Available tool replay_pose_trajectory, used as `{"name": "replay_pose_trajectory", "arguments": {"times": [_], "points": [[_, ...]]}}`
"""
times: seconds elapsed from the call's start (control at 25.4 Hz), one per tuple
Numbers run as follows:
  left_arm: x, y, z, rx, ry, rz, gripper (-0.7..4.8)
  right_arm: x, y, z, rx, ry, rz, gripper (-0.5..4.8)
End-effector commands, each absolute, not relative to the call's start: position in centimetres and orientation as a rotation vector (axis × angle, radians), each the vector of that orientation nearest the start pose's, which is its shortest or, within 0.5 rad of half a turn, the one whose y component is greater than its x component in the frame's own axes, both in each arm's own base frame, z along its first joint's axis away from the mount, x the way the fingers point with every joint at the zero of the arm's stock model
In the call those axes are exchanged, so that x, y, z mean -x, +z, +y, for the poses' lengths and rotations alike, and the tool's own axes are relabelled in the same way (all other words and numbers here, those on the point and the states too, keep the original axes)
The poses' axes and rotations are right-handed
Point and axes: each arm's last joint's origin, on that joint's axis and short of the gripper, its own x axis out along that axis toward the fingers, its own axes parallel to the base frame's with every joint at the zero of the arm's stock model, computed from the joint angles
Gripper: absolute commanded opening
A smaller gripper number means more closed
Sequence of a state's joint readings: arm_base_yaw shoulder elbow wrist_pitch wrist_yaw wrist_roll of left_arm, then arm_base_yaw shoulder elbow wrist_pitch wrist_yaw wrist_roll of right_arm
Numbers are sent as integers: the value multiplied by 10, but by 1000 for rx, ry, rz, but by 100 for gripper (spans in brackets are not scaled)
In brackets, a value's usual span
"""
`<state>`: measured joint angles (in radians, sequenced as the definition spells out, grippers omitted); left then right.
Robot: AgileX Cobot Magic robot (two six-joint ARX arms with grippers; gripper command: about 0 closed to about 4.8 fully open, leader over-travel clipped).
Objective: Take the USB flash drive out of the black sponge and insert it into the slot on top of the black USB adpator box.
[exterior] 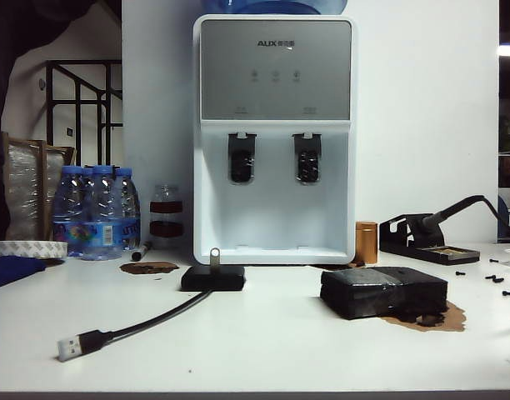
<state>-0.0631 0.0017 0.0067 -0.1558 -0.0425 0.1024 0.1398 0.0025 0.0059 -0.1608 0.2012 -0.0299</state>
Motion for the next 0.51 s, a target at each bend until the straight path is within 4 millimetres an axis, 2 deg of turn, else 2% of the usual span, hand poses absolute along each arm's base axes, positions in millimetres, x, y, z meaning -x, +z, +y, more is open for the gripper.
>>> {"name": "replay_pose_trajectory", "arguments": {"times": [0.04,0.2,0.51], "points": [[-96,150,-5,-116,-30,155,-5,-96,150,8,25,-27,151,4],[-96,150,-5,-116,-30,155,-5,-96,149,11,-12,73,162,4],[-96,150,-5,-116,-30,155,-5,-95,149,12,-13,82,164,4]]}}
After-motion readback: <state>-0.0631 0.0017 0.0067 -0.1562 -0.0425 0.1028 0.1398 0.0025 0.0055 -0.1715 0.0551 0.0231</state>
